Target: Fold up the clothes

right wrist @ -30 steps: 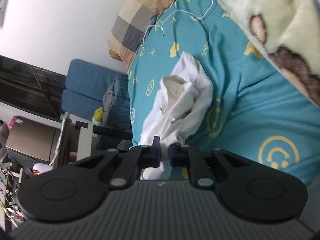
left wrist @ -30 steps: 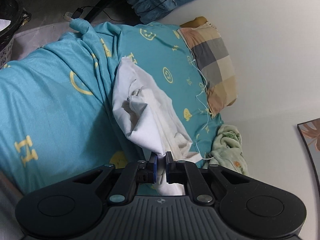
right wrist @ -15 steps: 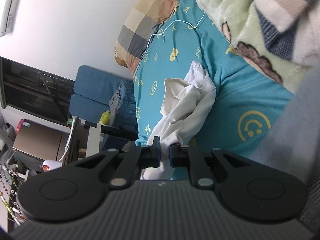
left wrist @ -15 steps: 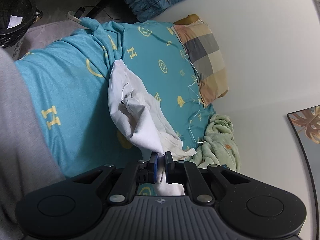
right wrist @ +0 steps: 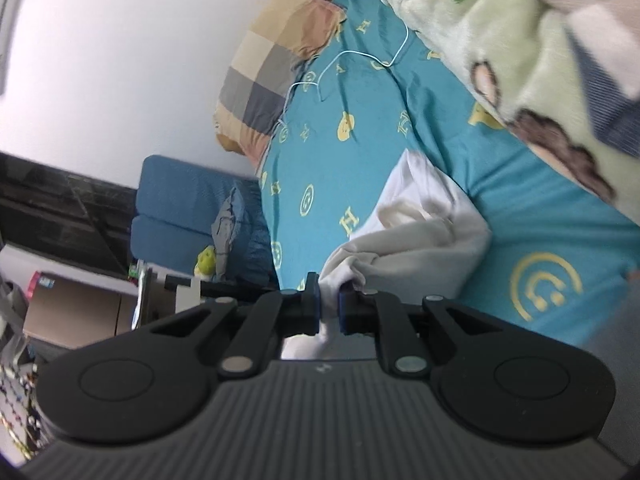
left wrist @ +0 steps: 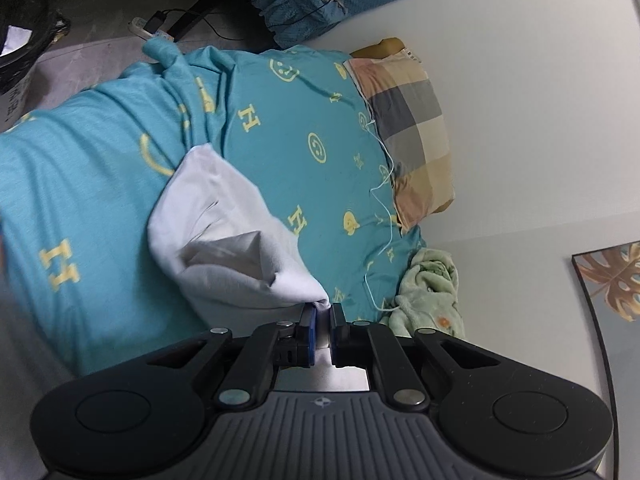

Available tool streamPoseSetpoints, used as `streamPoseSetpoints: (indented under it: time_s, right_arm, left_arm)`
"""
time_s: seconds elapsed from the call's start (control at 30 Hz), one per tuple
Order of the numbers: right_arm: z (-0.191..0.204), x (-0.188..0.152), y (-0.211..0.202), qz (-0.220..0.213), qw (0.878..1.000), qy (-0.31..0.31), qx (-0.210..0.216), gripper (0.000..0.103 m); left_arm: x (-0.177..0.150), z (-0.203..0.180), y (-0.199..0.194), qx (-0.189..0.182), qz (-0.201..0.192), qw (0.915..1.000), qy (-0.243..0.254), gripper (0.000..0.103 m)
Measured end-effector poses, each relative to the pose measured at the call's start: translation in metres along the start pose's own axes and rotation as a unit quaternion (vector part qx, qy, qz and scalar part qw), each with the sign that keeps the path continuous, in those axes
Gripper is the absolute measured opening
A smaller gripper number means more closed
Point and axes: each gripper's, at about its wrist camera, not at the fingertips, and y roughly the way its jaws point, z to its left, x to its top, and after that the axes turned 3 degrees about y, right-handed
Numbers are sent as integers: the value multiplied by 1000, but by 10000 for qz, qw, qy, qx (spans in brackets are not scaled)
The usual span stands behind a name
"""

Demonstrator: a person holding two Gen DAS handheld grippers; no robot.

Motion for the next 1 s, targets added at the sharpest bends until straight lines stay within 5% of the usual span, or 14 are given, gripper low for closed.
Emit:
streamPoseSetpoints:
  time_s: [0.27,0.5,0.63,0.83,0.93,1.0]
  right_arm:
    - [6,50,98,73,9992,38,-378,12]
    - [-21,79,183,194,9941,-371,-1000,14]
    - [-29,84,219,309,9873,-876,-1287,14]
    - [-13,79,220,358,9796,-1599,-1160,18]
    - [-6,74,207,258,9759,-1889,-1060,48]
    - [1,66,194,-25,9700,-2192,-1050,79]
  left_arm:
    - [65,-15,110,298,70,9995,89,7]
    - [110,17,199,821,-61,9957,430,7]
    - [125,33,224,1106,-81,9917,647,4]
    - [119,29,220,945,-48,9870,1301,8]
    - [104,15,207,762,-102,9785,1913,22]
    - [90,4,198,744,-221,9659,2471,28]
